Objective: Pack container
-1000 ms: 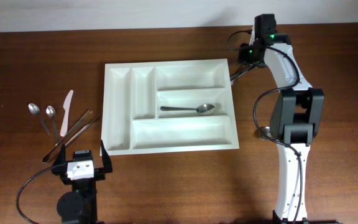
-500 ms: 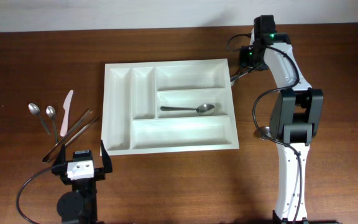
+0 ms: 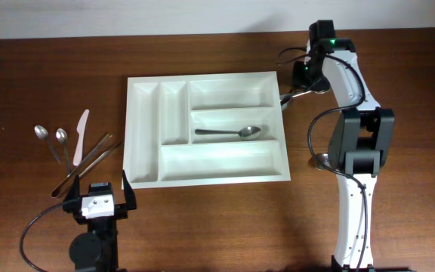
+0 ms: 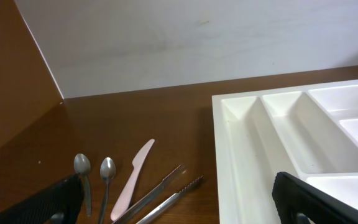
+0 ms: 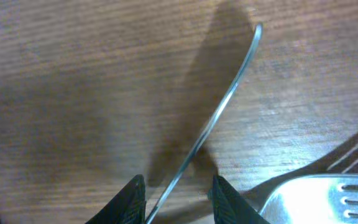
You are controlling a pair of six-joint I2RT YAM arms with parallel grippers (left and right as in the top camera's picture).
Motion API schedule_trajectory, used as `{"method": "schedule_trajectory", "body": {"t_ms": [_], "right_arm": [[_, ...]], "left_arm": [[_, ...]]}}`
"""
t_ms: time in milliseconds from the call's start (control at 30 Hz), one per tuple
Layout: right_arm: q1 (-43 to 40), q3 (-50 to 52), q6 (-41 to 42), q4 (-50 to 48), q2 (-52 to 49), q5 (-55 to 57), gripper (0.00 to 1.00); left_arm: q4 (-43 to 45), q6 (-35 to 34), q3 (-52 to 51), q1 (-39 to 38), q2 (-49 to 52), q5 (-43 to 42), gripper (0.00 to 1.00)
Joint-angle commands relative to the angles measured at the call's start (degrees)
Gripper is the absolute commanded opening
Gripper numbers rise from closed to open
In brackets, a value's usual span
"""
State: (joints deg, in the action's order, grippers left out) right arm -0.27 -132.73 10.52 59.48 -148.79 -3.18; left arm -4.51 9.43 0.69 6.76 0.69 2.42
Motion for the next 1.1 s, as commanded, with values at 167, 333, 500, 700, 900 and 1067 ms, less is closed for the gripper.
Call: {"method": "schedule_trajectory", "body": {"t_ms": [167, 333, 500, 700, 900, 1067], "right_arm": [[-2.27, 1.68, 0.46, 4.22, -3.41, 1.55, 0.25], [-2.49, 1.68, 0.46, 4.68, -3.41, 1.55, 0.18], [-2.49, 1.68, 0.46, 4.85, -3.41, 1.55, 0.06], [-2.49, 1.68, 0.46, 5.14, -3.41, 1.55, 0.04], [-2.49, 1.53, 0.44, 5.14, -3.37, 1.53, 0.04], [-2.49, -1.53, 0.15, 6.93, -3.26, 1.57, 0.04]], "left_arm": [[-0.09, 0.70, -0.17, -0.13, -0.33, 0.37, 0.99], [-0.09, 0.72, -0.17, -0.13, -0.33, 0.37, 0.99], [-0.09, 0.70, -0.17, -0.13, -0.33, 0.37, 0.99], [-0.09, 0.70, -0.17, -0.13, -0.33, 0.37, 0.99], [-0.09, 0.70, -0.17, -0.13, -0.33, 0.37, 0.99], [-0.09, 0.70, -0.17, -0.13, -0.33, 0.37, 0.99]]}}
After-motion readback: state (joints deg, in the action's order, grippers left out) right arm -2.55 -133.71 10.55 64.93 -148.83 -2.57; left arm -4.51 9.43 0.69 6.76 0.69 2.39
